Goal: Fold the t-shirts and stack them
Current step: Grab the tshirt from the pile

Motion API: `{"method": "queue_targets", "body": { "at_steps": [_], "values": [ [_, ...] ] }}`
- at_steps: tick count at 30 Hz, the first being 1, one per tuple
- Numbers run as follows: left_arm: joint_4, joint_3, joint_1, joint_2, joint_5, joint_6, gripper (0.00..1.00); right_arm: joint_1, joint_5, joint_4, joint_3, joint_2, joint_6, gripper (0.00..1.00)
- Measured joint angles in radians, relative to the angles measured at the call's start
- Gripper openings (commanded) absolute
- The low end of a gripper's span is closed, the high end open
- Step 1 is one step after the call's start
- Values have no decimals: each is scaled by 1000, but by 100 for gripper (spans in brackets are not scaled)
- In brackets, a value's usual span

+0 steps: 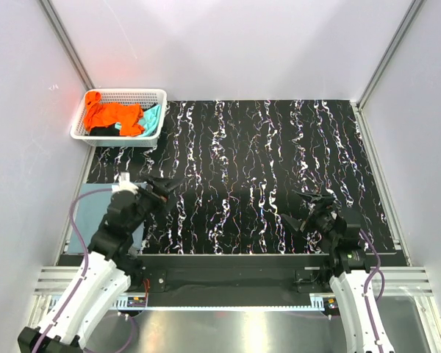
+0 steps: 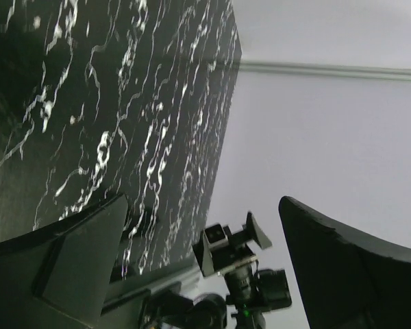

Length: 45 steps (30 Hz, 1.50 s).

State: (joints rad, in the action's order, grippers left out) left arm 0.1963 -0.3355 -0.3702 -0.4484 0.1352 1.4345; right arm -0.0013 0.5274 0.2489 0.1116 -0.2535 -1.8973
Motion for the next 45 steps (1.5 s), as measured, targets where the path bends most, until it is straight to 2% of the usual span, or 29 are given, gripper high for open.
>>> {"method": "queue_targets", "body": {
  "at_steps": [3, 6, 10, 13, 18, 22, 24, 27, 31, 36, 44, 45],
  "values": [
    [11, -103, 47, -68, -26, -77, 99, 0, 29, 13, 15, 1, 58, 100],
    [-63, -123, 103, -109, -58, -122, 99, 0, 72, 35, 32, -10, 110, 100],
    [-69, -199, 211, -293, -79, -188, 99, 0, 128, 62, 88, -80, 158, 100],
    [-8, -403, 298, -526, -83, -276, 98, 0, 140, 80, 182, -151, 183, 100],
    [100, -916, 442, -951, -72, -458, 85, -11, 150, 81, 393, -319, 268, 100],
    [132, -1152, 546, -1184, -64, -547, 81, -45, 163, 78, 536, -479, 371, 100],
    [166, -1214, 583, -1276, -64, -583, 77, -47, 162, 77, 594, -545, 419, 100],
    [203, -1302, 615, -1406, -64, -640, 77, -55, 153, 79, 670, -623, 496, 100],
    [232, -1402, 612, -1541, -55, -723, 92, -83, 136, 89, 747, -687, 586, 100],
    [230, -1437, 571, -1595, -53, -809, 93, -117, 103, 92, 807, -730, 666, 100],
    [203, -1437, 494, -1604, -84, -878, 77, -163, 56, 94, 841, -742, 720, 100],
    [201, -1437, 493, -1610, -84, -879, 72, -167, 55, 94, 845, -743, 725, 100]
  ]
}}
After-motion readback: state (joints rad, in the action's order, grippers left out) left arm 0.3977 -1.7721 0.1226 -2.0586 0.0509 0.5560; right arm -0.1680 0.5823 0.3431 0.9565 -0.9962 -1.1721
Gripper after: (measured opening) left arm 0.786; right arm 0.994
